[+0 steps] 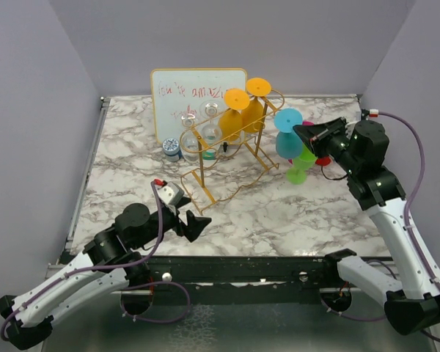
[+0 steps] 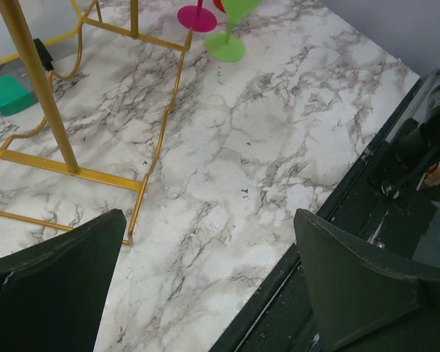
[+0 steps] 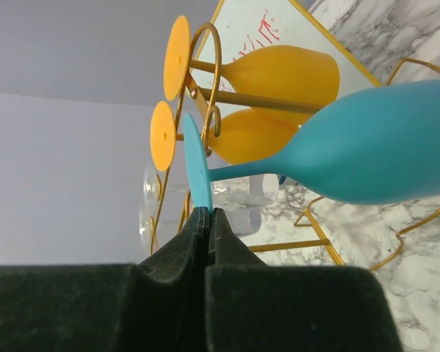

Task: Take the wine glass off the wine glass rack
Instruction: Pick up the wine glass from the wine rack, then place the wine glass at the center of the board.

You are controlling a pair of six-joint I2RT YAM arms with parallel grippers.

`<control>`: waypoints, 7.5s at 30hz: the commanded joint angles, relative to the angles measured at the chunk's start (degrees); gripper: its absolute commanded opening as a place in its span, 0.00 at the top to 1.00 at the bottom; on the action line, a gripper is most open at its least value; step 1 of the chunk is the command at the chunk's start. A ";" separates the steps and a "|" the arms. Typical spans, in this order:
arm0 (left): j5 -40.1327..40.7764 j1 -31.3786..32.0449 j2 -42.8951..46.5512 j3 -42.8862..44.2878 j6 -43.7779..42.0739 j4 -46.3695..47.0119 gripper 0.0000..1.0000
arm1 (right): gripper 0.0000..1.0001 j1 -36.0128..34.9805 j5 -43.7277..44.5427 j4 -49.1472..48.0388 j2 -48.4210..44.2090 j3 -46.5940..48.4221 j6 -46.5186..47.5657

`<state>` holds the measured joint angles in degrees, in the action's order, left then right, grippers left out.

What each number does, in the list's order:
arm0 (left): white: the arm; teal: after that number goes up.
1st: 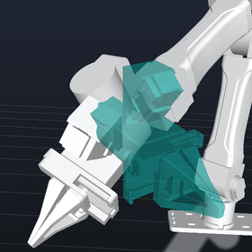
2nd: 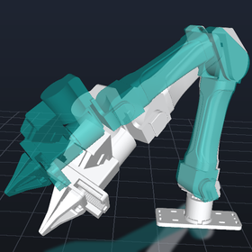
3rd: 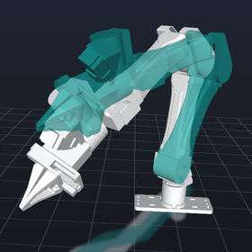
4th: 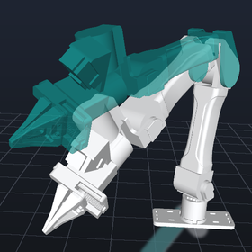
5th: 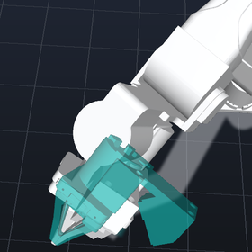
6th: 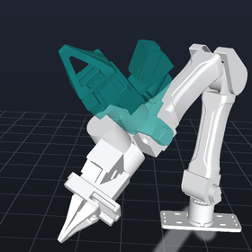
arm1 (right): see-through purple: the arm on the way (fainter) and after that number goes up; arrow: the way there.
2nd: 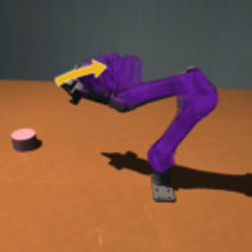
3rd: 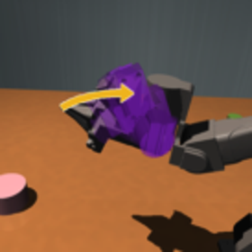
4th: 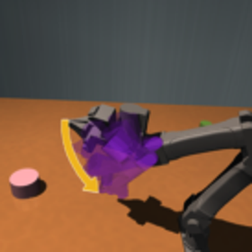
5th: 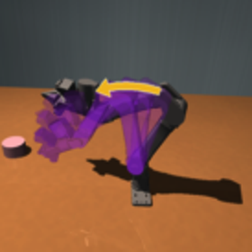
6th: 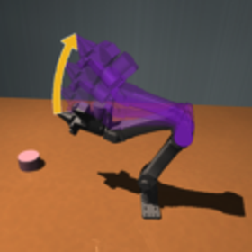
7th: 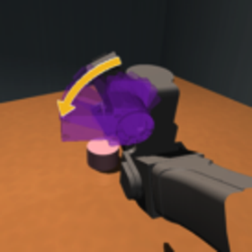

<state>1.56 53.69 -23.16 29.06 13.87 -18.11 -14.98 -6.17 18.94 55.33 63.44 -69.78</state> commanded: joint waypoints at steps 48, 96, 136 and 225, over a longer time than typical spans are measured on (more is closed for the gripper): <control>-13.91 -0.17 -15.38 3.44 33.63 35.98 0.15 | 0.99 0.13 -59.24 0.39 -7.54 -12.70 33.72; -18.96 2.12 -30.18 11.00 31.22 37.09 0.93 | 0.99 0.04 -62.80 3.15 -8.13 -12.94 37.60; -39.59 2.12 -21.53 7.50 13.70 25.60 1.00 | 0.18 0.04 -37.85 -3.96 -14.01 -20.85 24.11; -50.18 2.18 -16.28 2.76 10.30 40.87 0.50 | 1.00 -0.05 -74.26 -36.40 -16.12 -15.74 9.18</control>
<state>-49.82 55.88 -39.66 32.21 23.11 22.59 -15.00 -80.29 -22.06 39.22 47.00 -64.47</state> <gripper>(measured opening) 0.469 0.101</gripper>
